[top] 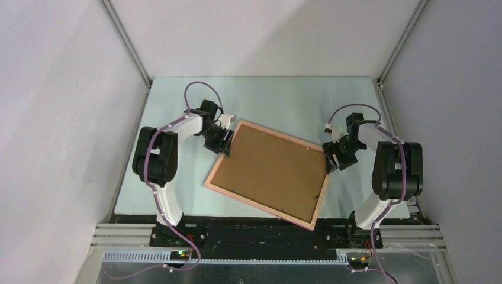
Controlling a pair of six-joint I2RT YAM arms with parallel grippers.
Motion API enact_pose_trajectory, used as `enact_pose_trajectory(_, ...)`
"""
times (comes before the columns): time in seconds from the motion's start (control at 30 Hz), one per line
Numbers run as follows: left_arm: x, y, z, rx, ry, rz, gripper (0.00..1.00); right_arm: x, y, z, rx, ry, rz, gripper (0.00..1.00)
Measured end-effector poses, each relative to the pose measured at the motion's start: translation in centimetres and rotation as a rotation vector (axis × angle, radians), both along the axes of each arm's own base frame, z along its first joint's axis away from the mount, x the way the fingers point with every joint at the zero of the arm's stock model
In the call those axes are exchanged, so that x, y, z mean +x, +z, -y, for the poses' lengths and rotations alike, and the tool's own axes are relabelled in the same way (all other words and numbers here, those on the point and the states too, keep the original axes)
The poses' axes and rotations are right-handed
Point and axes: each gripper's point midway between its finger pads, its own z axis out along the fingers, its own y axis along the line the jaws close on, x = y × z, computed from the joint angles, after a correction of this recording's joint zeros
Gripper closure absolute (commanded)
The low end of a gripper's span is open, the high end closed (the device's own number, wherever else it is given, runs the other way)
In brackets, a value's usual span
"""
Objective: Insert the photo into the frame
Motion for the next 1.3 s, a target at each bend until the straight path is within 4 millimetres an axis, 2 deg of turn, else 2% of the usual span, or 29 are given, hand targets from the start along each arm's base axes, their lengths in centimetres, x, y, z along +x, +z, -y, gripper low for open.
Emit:
enact_pose_trajectory(0.07,-0.2,0.0,0.1,-0.009,0.001,-0.005,0.36,-0.4,-1.0,-0.4,0.021,-0.006,-0.047,0.30)
enact_pose_trajectory(0.33,-1.0,0.1,-0.1,-0.019,0.002,-0.009,0.36,1.1,-0.7,-1.8,0.105,-0.032,-0.076,0.31)
enact_pose_trajectory(0.47,-1.9,0.1,-0.2,-0.029,0.009,-0.020,0.36,2.4,-0.5,-2.6,0.155,-0.060,-0.096,0.31)
enact_pose_trajectory(0.6,-2.7,0.1,-0.3,-0.039,0.017,-0.034,0.36,4.7,-0.3,-3.3,0.194,-0.082,-0.091,0.32)
enact_pose_trajectory(0.73,-2.9,0.1,-0.4,-0.048,0.024,-0.038,0.36,7.7,-0.1,-3.8,0.204,-0.095,-0.064,0.32)
enact_pose_trajectory(1.03,-3.3,0.2,-0.1,-0.096,0.024,-0.056,0.35,16.4,1.1,-5.4,0.173,-0.053,0.082,0.31)
enact_pose_trajectory(1.13,-3.9,0.3,0.2,-0.119,0.018,-0.066,0.35,17.7,1.3,-5.6,0.157,-0.044,0.111,0.30)
enact_pose_trajectory(1.3,-4.4,0.4,0.5,-0.144,0.013,-0.074,0.35,17.8,1.2,-5.3,0.136,-0.050,0.112,0.28)
